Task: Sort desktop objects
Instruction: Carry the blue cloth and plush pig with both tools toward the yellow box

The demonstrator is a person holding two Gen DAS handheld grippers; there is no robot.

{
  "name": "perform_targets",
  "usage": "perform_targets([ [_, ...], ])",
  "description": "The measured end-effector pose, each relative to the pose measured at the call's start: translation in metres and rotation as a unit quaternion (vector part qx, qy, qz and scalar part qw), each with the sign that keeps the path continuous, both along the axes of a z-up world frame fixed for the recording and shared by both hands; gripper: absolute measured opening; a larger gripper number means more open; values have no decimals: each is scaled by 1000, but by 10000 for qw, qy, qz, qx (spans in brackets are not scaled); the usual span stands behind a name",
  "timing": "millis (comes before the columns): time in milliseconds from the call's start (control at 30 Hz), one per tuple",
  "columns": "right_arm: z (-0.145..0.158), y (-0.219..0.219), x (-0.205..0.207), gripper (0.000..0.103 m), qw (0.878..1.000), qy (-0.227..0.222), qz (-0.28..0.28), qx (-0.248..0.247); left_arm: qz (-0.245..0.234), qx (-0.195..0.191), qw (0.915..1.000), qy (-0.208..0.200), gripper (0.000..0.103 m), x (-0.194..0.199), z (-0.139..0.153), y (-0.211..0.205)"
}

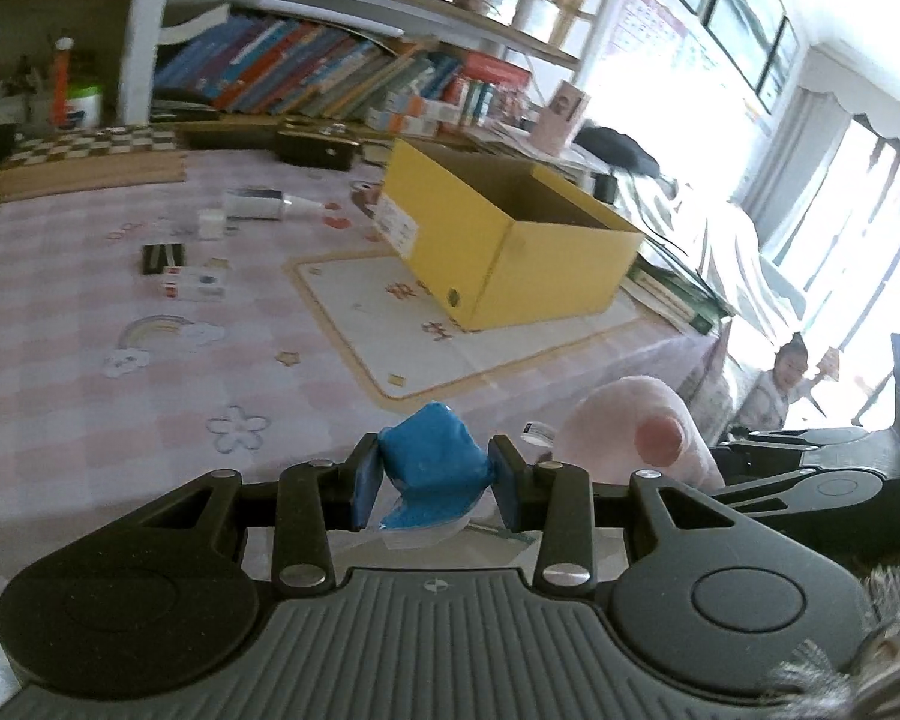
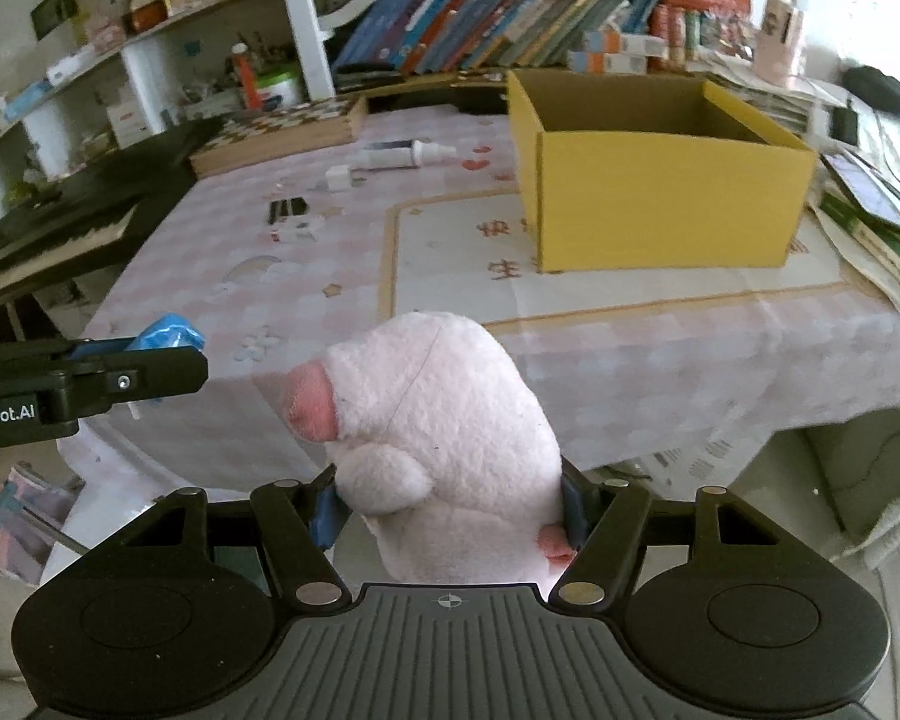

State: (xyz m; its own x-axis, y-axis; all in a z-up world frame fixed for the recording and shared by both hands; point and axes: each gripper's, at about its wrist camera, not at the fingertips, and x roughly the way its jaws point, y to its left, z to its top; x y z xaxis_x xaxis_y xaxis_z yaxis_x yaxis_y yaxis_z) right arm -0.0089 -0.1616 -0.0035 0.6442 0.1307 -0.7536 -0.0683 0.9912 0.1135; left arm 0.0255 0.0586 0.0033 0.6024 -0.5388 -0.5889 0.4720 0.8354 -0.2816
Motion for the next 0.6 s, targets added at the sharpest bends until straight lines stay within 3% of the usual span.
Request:
perform_targets([
  [600,-6,-66,-19,67,9966,105,-818,93,-958,121,9953,15,35,12,-1,-81],
])
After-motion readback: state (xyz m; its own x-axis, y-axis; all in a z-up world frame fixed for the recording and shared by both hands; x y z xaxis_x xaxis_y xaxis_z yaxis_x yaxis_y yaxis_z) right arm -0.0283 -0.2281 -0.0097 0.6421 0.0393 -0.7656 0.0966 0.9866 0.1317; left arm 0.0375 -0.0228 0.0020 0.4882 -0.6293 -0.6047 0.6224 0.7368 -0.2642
